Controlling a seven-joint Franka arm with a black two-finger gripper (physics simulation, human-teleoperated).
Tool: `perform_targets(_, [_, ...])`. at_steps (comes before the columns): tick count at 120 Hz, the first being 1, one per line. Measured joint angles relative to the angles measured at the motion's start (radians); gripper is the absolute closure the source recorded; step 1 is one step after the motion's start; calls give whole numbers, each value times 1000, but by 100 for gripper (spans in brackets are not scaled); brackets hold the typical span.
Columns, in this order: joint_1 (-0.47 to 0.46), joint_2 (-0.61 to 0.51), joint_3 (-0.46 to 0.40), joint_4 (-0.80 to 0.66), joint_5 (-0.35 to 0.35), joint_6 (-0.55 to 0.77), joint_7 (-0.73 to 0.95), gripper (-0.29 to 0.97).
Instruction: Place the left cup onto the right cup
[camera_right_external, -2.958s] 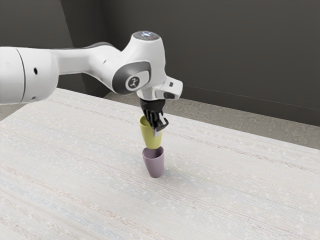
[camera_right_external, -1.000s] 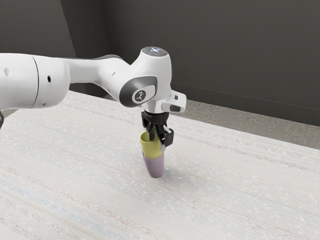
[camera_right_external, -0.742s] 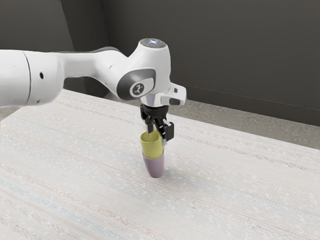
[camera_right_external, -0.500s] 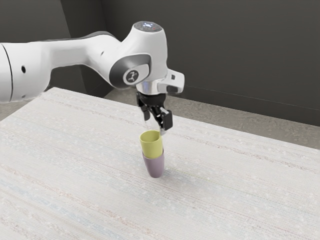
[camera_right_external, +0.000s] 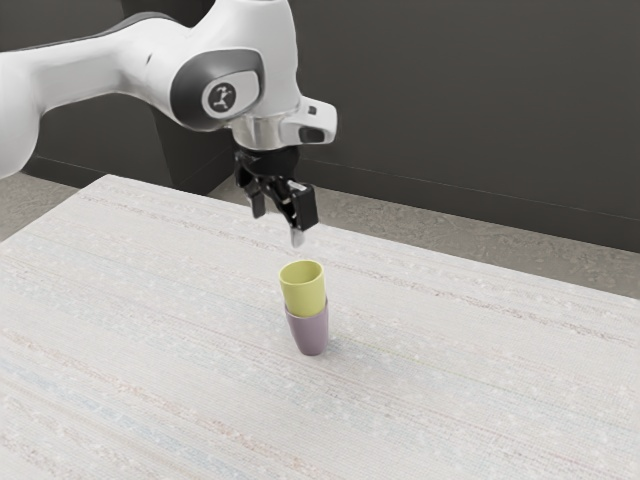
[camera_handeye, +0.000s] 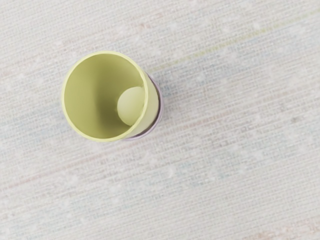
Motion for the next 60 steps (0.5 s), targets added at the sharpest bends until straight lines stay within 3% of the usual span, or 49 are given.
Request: perform_targets(60, [-4,-4,59,14,-53,-72,-4,0])
